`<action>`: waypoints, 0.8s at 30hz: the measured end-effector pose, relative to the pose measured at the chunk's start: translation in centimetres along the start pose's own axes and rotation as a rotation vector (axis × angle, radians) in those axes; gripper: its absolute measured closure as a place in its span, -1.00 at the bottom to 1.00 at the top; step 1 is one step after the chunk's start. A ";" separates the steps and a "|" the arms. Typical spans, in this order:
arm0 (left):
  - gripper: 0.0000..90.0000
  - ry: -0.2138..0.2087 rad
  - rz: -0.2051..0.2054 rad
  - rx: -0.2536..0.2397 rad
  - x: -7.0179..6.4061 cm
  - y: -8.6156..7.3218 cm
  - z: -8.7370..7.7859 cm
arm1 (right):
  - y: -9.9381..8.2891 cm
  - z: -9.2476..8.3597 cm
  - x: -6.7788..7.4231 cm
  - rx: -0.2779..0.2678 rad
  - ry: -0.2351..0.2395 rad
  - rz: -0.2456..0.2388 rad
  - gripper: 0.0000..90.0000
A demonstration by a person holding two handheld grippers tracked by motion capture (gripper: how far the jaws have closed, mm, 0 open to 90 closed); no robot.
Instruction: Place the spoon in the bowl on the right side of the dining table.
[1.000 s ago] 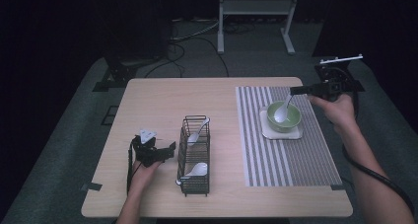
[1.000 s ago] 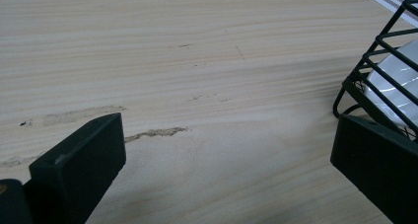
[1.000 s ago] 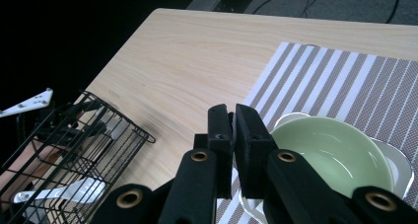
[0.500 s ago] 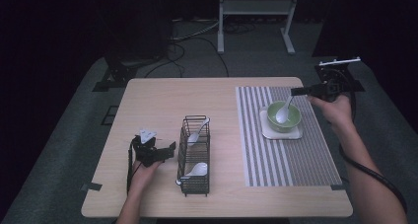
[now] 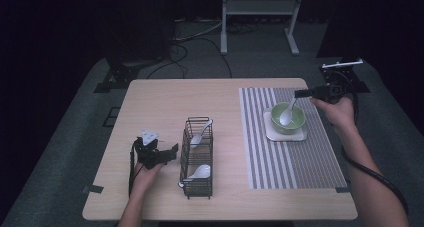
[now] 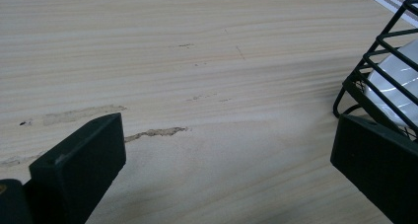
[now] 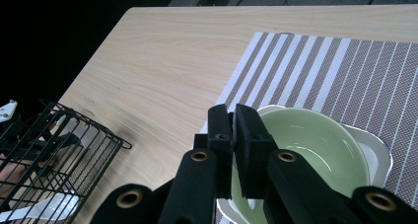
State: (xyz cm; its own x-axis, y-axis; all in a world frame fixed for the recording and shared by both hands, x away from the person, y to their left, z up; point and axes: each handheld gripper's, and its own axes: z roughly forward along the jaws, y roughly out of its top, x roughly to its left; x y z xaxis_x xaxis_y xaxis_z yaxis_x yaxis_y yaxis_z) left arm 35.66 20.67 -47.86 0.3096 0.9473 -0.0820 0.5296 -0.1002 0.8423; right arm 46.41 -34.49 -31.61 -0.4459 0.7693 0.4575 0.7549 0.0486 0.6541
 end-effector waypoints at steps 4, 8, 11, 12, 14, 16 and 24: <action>-1.00 0.001 0.000 0.001 0.0 0.0 0.0 | -0.1 0.3 -0.3 0.001 -0.005 0.006 0.90; -1.00 0.000 0.000 0.000 0.0 0.0 0.0 | -0.3 0.6 -0.5 0.008 -0.016 0.010 0.90; -1.00 0.000 0.001 0.000 0.0 0.0 0.0 | -0.5 0.8 -0.8 0.011 -0.023 0.015 0.90; -1.00 0.000 0.000 0.000 0.0 0.0 0.0 | -0.5 0.9 -0.8 0.014 -0.026 0.019 0.90; -1.00 0.000 0.000 0.000 0.0 0.0 0.0 | -0.6 1.0 -0.9 0.016 -0.028 0.017 0.90; -1.00 0.000 0.001 0.001 0.0 0.0 0.0 | -0.7 1.1 -1.1 0.015 -0.028 0.019 0.90; -1.00 0.000 0.001 0.001 0.0 0.0 0.0 | -0.9 1.8 -1.2 0.022 -0.029 0.024 0.90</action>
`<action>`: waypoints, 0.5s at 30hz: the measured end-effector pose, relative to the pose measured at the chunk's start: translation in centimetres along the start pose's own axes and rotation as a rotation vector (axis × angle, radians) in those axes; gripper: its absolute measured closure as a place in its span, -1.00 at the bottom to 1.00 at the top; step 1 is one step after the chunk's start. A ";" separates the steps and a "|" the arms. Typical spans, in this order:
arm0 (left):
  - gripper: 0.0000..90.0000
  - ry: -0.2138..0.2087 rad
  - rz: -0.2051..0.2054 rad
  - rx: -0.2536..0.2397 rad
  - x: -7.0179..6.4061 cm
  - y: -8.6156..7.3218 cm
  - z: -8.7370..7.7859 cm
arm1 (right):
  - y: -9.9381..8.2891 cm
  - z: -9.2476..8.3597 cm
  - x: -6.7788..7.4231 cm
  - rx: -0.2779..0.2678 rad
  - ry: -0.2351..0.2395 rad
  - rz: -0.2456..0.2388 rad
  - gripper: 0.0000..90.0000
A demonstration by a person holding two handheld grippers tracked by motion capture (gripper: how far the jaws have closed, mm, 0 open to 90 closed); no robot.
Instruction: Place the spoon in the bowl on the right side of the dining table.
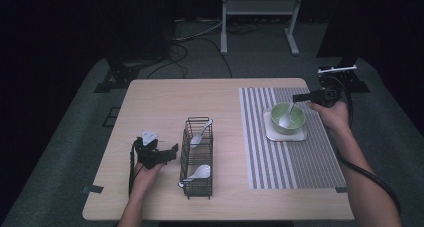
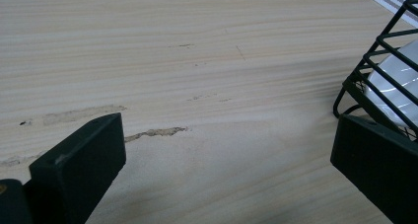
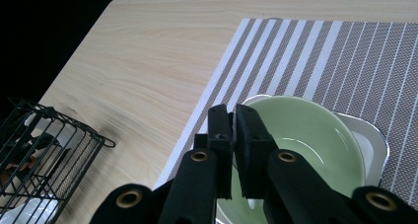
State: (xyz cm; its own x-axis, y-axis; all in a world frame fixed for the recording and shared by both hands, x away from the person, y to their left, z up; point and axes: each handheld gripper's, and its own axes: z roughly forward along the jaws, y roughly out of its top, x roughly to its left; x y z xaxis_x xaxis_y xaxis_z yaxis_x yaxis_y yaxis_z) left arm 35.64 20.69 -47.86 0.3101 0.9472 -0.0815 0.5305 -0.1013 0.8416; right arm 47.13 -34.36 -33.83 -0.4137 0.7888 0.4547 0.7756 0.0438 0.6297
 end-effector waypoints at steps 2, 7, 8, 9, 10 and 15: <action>-1.00 0.000 0.002 0.001 0.0 0.0 0.0 | 0.0 0.1 0.0 0.001 0.000 0.001 0.90; -1.00 0.000 0.001 0.000 0.0 0.0 0.0 | -0.1 0.2 -0.2 0.001 -0.005 0.001 0.90; -1.00 0.000 0.001 -0.001 0.0 0.0 0.0 | -0.2 0.2 -0.2 0.001 -0.006 0.001 0.90; -1.00 -0.001 0.002 0.000 0.0 0.0 0.0 | -0.2 0.2 -0.3 0.002 -0.007 0.004 0.90; -1.00 -0.001 0.002 -0.001 0.0 0.0 0.0 | -0.3 0.2 -0.3 0.001 -0.008 0.003 0.90; -1.00 0.000 0.001 -0.001 0.0 0.0 0.0 | -0.7 0.5 -0.7 0.010 -0.014 0.009 0.90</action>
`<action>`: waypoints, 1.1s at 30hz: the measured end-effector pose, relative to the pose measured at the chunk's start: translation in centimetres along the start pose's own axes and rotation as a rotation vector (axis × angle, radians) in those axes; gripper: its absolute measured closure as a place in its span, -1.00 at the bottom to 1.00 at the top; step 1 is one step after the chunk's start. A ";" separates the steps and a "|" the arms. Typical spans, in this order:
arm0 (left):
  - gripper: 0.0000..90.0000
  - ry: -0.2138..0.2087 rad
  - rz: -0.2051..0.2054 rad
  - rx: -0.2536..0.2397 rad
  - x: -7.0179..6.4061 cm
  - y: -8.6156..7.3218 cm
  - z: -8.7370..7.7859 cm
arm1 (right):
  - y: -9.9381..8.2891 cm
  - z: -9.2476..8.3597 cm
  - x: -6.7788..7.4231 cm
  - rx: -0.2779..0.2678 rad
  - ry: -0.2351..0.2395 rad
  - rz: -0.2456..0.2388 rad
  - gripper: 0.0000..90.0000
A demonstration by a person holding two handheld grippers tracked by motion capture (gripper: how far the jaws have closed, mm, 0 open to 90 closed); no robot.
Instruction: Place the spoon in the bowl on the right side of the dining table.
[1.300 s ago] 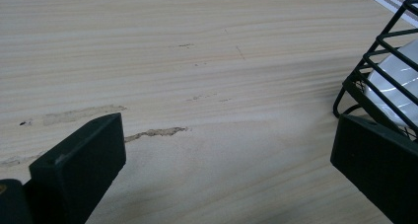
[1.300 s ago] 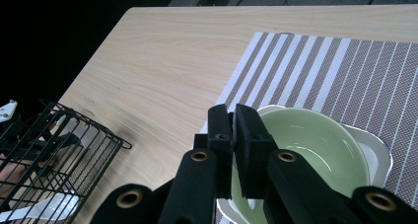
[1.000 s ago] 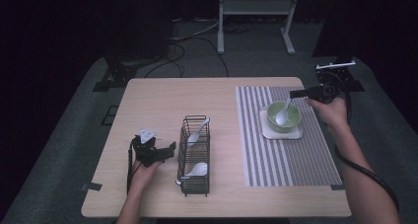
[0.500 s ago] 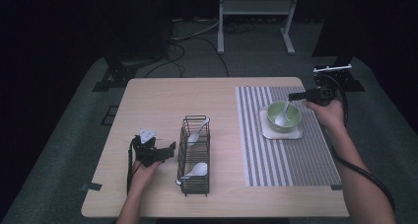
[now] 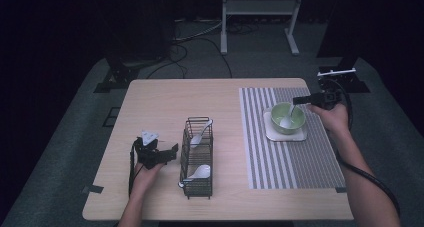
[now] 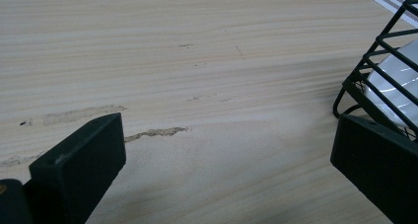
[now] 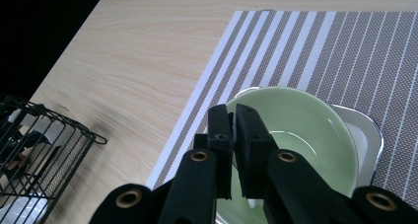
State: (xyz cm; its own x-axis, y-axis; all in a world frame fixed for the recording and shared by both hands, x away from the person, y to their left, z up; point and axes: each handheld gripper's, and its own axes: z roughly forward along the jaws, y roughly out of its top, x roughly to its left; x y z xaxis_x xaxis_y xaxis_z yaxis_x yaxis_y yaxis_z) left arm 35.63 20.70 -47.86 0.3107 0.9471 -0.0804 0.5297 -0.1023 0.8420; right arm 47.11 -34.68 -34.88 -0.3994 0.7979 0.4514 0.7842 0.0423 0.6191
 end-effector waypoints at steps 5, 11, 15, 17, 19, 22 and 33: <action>-1.00 0.000 0.000 0.000 0.0 0.0 0.0 | -0.2 0.1 -0.3 0.006 -0.004 0.003 0.90; -1.00 0.000 0.001 -0.001 0.0 0.0 0.0 | -0.4 0.2 -0.4 0.005 -0.007 0.004 0.90; -1.00 0.000 0.002 0.001 0.0 0.0 0.0 | -0.5 0.1 -0.5 0.004 -0.006 0.005 0.89; -1.00 0.000 0.001 0.000 0.0 0.0 0.0 | -0.5 0.1 -0.6 0.003 -0.007 0.007 0.89; -1.00 0.000 0.001 0.001 0.0 0.0 0.0 | -0.6 0.0 -0.7 0.004 -0.009 0.008 0.89; -1.00 0.000 0.003 0.000 0.0 0.0 0.0 | -0.6 -0.2 -0.8 0.005 -0.011 0.009 0.89; -1.00 0.001 0.003 0.001 0.0 0.0 0.0 | -1.1 -0.9 -1.6 0.003 -0.029 0.022 0.86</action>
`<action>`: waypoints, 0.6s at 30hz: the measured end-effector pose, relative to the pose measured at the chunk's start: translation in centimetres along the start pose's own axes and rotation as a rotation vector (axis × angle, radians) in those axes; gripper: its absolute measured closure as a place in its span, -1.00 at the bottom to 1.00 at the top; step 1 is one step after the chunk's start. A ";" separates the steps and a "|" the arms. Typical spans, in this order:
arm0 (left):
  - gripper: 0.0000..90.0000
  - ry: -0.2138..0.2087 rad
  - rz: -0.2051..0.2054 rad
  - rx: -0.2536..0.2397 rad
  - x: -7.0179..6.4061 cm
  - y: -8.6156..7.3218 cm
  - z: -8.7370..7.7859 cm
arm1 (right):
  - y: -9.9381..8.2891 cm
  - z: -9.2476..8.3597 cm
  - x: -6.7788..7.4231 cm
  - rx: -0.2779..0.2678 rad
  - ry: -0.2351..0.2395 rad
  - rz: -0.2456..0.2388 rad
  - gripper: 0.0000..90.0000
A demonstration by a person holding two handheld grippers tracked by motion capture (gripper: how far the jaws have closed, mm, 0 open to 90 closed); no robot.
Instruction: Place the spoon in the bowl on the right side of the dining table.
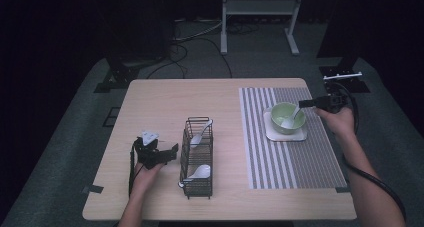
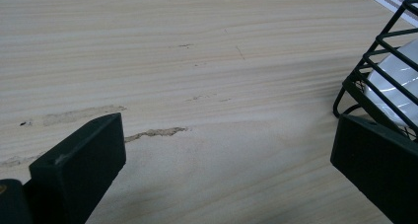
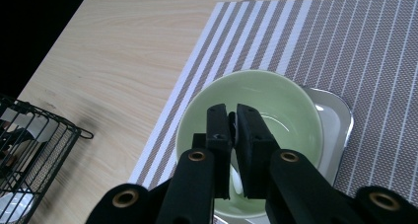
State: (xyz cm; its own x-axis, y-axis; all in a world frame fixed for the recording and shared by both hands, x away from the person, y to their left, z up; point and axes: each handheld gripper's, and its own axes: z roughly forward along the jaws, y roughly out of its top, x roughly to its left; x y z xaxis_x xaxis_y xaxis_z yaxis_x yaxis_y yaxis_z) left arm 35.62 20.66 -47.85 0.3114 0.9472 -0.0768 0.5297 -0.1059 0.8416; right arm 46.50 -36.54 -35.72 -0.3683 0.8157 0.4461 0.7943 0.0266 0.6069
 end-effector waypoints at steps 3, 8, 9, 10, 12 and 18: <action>-1.00 0.000 0.000 0.000 0.0 0.0 0.0 | -0.1 -0.2 -0.2 0.001 -0.004 0.004 0.86; -1.00 0.000 0.000 0.000 0.0 0.0 0.0 | -0.4 -0.4 -0.7 0.000 -0.019 0.011 0.84; -1.00 0.000 0.001 0.000 0.0 0.0 0.0 | -0.5 -0.5 -0.8 0.001 -0.021 0.017 0.83; -1.00 0.000 0.000 0.000 0.0 0.0 0.0 | -0.5 -0.5 -1.0 0.001 -0.022 0.018 0.83; -1.00 0.000 -0.001 -0.001 0.0 0.0 0.0 | -0.7 -0.6 -1.3 0.000 -0.026 0.022 0.82; -1.00 0.001 0.000 0.000 0.0 0.0 0.0 | -1.1 -0.9 -2.0 0.008 -0.042 0.030 0.79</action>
State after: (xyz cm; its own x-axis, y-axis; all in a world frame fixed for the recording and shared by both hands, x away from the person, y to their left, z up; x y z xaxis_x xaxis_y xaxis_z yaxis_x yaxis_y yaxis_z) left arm 35.62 20.66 -47.85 0.3105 0.9475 -0.0764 0.5297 -0.1058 0.8416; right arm 45.91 -38.71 -36.70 -0.3233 0.8398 0.4361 0.8088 0.0060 0.5880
